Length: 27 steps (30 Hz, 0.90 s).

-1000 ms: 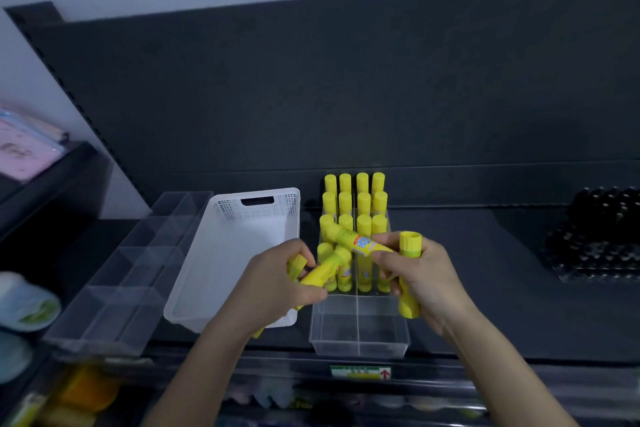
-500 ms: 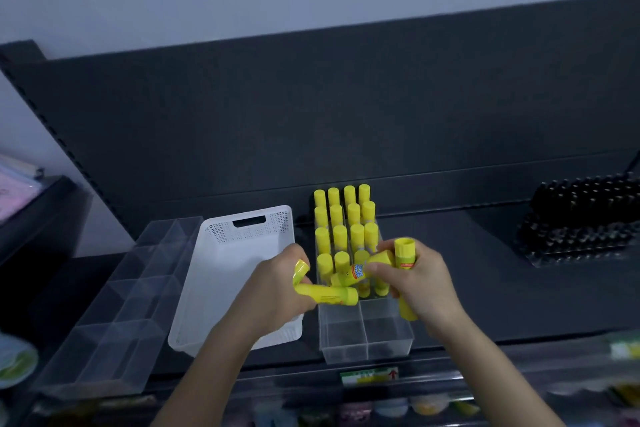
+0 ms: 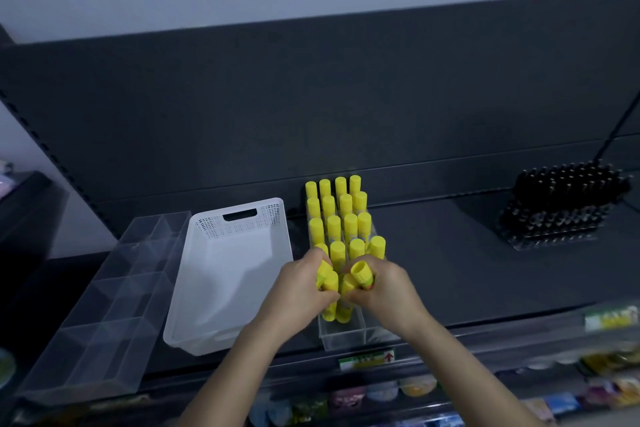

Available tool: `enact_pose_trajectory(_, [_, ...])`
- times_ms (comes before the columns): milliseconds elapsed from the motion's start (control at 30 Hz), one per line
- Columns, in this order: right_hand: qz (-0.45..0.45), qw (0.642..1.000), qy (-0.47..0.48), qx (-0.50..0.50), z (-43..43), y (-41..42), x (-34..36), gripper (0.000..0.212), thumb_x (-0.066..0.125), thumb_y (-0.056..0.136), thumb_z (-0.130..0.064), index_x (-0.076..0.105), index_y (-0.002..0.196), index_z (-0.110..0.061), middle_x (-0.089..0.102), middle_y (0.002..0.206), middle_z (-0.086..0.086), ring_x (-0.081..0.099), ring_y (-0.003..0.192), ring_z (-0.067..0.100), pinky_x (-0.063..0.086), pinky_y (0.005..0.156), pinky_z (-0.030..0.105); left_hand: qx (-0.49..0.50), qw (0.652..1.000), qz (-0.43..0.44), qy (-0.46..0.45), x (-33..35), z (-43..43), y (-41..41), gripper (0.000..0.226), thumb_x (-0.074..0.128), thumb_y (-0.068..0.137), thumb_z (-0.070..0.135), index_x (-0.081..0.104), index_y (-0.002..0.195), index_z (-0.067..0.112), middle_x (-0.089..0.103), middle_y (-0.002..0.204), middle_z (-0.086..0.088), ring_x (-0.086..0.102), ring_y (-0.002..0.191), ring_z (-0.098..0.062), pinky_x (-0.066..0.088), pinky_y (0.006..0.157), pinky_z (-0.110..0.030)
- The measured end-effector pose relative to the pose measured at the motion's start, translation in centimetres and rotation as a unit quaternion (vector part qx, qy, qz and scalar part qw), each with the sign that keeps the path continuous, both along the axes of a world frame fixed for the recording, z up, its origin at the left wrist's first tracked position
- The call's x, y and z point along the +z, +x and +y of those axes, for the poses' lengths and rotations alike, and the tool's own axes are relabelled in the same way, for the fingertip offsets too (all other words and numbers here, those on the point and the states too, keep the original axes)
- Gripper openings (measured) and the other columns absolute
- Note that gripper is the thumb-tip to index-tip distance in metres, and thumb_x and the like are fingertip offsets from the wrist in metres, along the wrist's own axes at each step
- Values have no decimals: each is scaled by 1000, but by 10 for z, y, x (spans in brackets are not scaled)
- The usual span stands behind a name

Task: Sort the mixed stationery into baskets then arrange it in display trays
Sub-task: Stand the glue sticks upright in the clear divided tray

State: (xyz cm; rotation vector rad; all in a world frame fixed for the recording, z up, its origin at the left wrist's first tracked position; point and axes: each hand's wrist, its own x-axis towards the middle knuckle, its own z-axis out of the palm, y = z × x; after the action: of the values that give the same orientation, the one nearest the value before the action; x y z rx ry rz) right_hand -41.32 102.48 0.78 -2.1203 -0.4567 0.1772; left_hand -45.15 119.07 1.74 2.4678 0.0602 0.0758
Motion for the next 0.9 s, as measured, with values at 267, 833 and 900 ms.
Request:
enact_pose_trajectory(267, [45, 998, 39, 13, 5, 5, -2, 34, 83, 57, -5, 66, 75, -29, 67, 73, -9, 61, 71, 7, 55, 67, 31, 8, 1000, -11, -18, -15, 4, -3, 36, 78, 72, 21, 52, 92, 34, 55, 80, 12, 55, 74, -10, 44, 58, -25])
enact_pose_trajectory(833, [49, 999, 19, -5, -10, 6, 22, 21, 64, 74, -7, 54, 78, -25, 56, 71, -11, 50, 60, 1, 36, 48, 8, 26, 994, -90, -63, 7, -4, -15, 8, 52, 92, 32, 47, 94, 26, 46, 100, 15, 48, 91, -2, 39, 76, -12])
enact_pose_trajectory(900, [91, 994, 63, -19, -17, 8, 28, 17, 59, 74, -4, 58, 78, -20, 57, 67, -9, 52, 59, 6, 41, 52, 17, 31, 988, -96, -119, 18, -10, -16, 11, 44, 96, 25, 48, 86, 25, 50, 96, 9, 51, 87, -11, 45, 76, -26])
